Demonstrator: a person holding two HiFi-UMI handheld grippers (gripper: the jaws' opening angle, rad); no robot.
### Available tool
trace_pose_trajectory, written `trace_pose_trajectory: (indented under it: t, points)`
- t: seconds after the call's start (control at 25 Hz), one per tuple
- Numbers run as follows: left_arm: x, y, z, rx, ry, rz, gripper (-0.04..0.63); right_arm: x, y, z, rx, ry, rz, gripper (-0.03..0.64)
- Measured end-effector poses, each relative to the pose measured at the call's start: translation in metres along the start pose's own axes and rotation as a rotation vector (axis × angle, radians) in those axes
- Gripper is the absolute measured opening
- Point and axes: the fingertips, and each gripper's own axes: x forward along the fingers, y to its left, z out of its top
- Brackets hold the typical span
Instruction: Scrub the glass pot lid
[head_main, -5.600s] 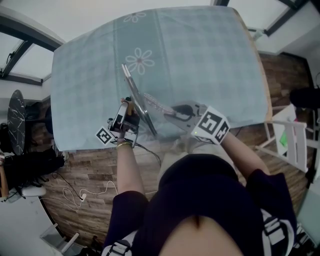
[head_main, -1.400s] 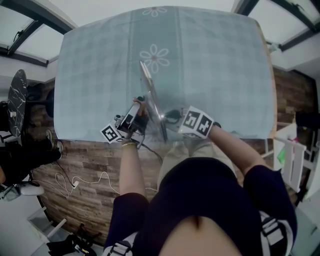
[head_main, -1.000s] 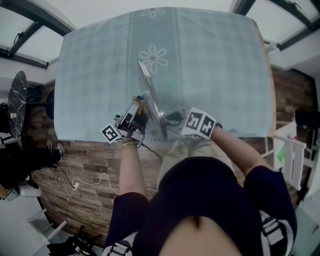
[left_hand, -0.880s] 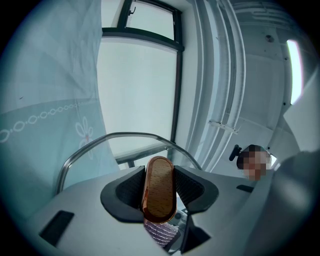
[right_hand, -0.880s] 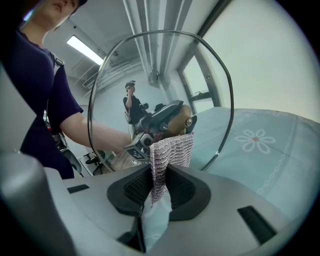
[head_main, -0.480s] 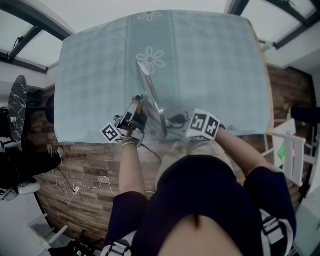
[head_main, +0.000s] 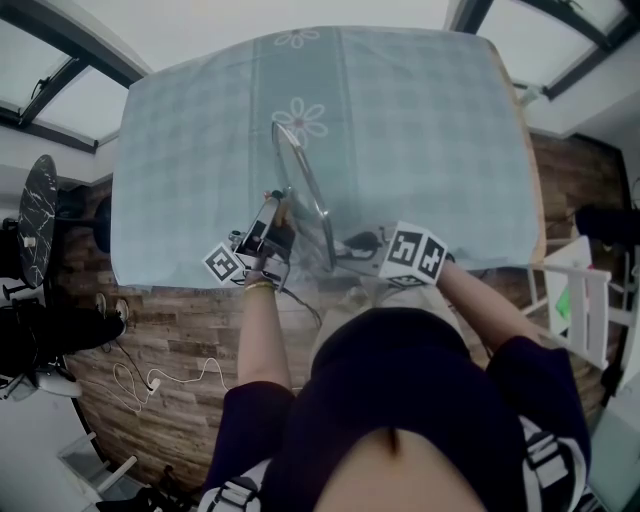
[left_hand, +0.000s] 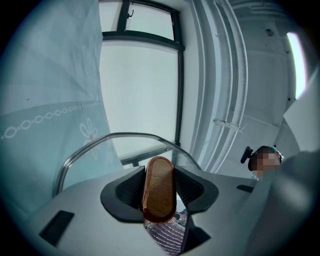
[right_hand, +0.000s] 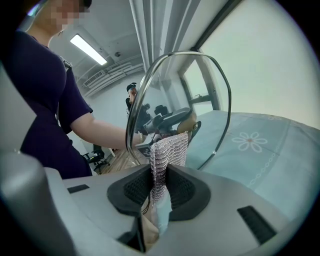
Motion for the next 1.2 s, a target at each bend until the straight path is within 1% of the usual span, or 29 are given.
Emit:
trace_pose_trajectory:
  t: [0.28, 0.48, 0.64, 0.72, 0.92, 1.12, 1.2]
  points:
    - [0.001, -0.001, -0.002, 0.009, -0.010, 0.037, 0.170, -0.009, 0.001, -0.004, 0.022, -0.024, -0.034, 0.080]
    - [0.000, 0.000, 0.001, 0.029, -0.018, 0.086, 0.170, -0.021, -0.006, -0.005, 0.076, -0.074, -0.112, 0.080]
    - [-0.001, 0.001, 0.002, 0.074, 0.013, 0.121, 0.170, -0.032, -0.016, -0.012, 0.108, -0.096, -0.188, 0.080]
    - [-0.001, 0.002, 0.001, 0.093, 0.032, 0.136, 0.170, -0.038, -0.023, -0.012, 0.127, -0.126, -0.223, 0.080]
    - [-0.002, 0.004, -0.001, 0.154, 0.074, 0.202, 0.170, -0.057, -0.038, -0.013, 0.185, -0.180, -0.316, 0.080]
    - [-0.005, 0.010, 0.000, 0.207, 0.095, 0.281, 0.170, -0.074, -0.055, -0.019, 0.214, -0.210, -0.407, 0.080]
    - [-0.007, 0.014, 0.001, 0.258, 0.112, 0.340, 0.170, -0.082, -0.061, -0.020, 0.229, -0.227, -0.445, 0.080]
